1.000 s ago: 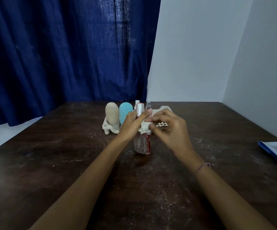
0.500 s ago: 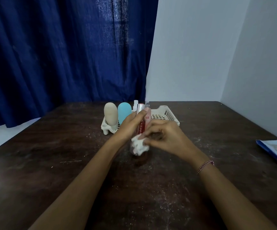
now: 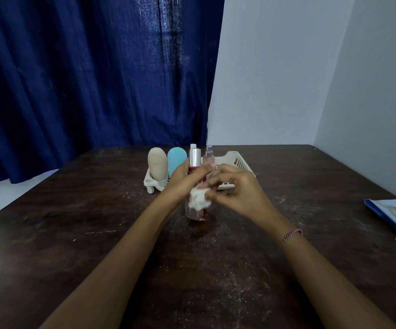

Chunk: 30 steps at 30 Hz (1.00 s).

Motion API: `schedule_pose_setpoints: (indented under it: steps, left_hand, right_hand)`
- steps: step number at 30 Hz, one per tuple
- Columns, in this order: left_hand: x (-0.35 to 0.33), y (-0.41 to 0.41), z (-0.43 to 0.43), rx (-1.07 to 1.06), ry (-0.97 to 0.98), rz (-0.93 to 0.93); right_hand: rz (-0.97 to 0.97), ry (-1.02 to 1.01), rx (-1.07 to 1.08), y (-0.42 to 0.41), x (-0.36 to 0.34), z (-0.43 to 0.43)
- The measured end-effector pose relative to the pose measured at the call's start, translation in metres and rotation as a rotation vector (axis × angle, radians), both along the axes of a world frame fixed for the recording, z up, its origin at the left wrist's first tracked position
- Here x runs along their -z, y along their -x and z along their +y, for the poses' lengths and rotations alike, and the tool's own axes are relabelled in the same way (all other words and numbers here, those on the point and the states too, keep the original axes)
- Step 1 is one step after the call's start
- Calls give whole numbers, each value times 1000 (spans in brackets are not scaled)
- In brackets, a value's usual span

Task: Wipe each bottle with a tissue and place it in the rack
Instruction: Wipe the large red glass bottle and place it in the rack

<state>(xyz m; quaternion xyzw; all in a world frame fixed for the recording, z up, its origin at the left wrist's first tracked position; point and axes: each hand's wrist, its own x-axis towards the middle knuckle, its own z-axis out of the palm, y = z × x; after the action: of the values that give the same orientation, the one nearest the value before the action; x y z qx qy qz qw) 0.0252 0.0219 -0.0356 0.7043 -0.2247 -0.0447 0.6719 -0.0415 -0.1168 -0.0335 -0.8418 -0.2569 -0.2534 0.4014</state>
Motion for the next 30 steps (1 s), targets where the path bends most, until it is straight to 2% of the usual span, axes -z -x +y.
schedule_pose_setpoints:
  steps: [3,5,9,12,16,21,24,28,30]
  left_hand:
    - [0,-2,5,-91,7,9]
    - [-1,-4,9,-140,62,28]
    - [-9,-5,11,-146,162,95]
    - [-11,2,3,-100,41,38]
    - [-12,10,-3,-90,13,48]
    - [-21,2,10,-127,273,210]
    - [-22,-7,16,-180,416,312]
    - [-21,-1,7,-80,449,468]
    - [-19,1,4,-7,451,488]
  right_hand:
    - [137,185,-144,1,4,2]
    - [130,221,-154,2,5,3]
    - [-36,68,-112,2,3,6]
    - [-148,-36,-32,0,2,7]
    - [-142,-125,14,-1,1,4]
    - [-58,-76,-84,1,2,5]
    - [-94,-67,-93,2,1,6]
    - [-164,-81,-69,3,1,6]
    - [-180,-124,-60,4,0,6]
